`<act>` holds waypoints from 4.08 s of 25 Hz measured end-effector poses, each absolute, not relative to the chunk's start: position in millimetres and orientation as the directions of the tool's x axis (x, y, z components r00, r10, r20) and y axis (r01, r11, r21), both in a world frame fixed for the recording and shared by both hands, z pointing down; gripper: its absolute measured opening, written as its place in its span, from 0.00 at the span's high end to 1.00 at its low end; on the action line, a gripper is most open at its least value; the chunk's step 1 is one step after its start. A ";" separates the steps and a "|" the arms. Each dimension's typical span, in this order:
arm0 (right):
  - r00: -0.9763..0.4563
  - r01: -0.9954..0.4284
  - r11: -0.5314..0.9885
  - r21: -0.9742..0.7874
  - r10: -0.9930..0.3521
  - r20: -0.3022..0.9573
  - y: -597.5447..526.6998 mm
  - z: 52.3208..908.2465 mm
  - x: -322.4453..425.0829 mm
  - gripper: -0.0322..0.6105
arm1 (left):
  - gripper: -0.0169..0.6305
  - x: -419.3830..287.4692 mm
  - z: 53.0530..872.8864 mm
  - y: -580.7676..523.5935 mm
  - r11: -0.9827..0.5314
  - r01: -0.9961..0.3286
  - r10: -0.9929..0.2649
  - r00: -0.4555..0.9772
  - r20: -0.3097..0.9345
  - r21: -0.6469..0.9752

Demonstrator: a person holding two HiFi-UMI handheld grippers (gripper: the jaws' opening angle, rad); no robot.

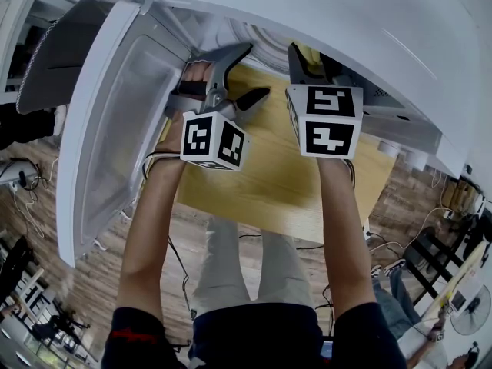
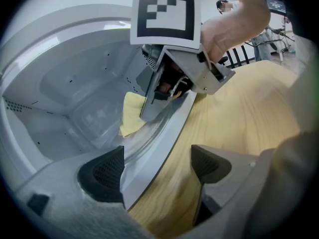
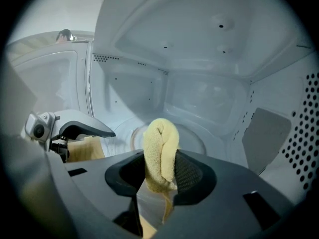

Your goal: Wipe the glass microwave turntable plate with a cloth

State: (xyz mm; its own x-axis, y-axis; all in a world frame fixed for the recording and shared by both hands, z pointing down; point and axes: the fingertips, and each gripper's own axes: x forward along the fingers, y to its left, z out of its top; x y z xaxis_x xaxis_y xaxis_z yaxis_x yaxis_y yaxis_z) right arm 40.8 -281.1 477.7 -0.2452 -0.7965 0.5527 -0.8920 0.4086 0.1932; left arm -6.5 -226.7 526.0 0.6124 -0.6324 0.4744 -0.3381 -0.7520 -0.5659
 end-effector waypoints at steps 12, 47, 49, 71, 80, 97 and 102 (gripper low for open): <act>-0.203 -0.913 0.357 0.196 -0.816 0.541 -281.9 478.1 46.2 0.72 | 0.33 -7.0 525.8 -227.7 -0.748 -0.343 -0.638 0.607 0.474 -0.568; -0.318 -0.882 0.464 0.081 -0.714 0.624 -242.6 460.1 40.5 0.72 | 0.33 -17.4 495.4 -199.2 -0.814 -0.466 -0.577 0.578 0.577 -0.347; -0.324 -0.874 0.477 0.090 -0.711 0.624 -237.5 453.6 39.5 0.72 | 0.33 -18.4 484.1 -196.7 -0.815 -0.485 -0.571 0.586 0.575 -0.316; -0.413 -0.849 0.527 0.037 -0.707 0.575 -148.8 359.9 33.6 0.72 | 0.57 -33.6 379.6 -131.2 -0.742 -0.655 -0.619 0.592 0.516 -0.139; -0.466 -0.834 0.549 0.056 -0.755 0.460 -129.3 283.2 29.9 0.72 | 0.82 -51.9 295.0 -109.1 -0.642 -0.746 -0.736 0.535 0.415 -0.178; -0.525 -0.827 0.551 0.113 -0.828 0.198 -97.2 151.9 45.7 0.73 | 0.95 -79.8 164.5 -61.7 -0.505 -0.855 -0.855 0.477 0.205 -0.116; -0.525 -0.836 0.539 0.105 -0.840 0.136 -94.9 131.3 51.4 0.73 | 0.95 -89.9 139.1 -55.5 -0.478 -0.871 -0.876 0.464 0.132 -0.115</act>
State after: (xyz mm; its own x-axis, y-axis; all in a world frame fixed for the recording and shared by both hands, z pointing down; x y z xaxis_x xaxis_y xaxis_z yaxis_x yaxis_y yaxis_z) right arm 51.4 -94.9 131.3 -0.5246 -0.8404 0.1360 -0.8359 0.5388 0.1049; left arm -89.9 -55.5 139.1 0.4637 -0.8760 0.1323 -0.8706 -0.4783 -0.1151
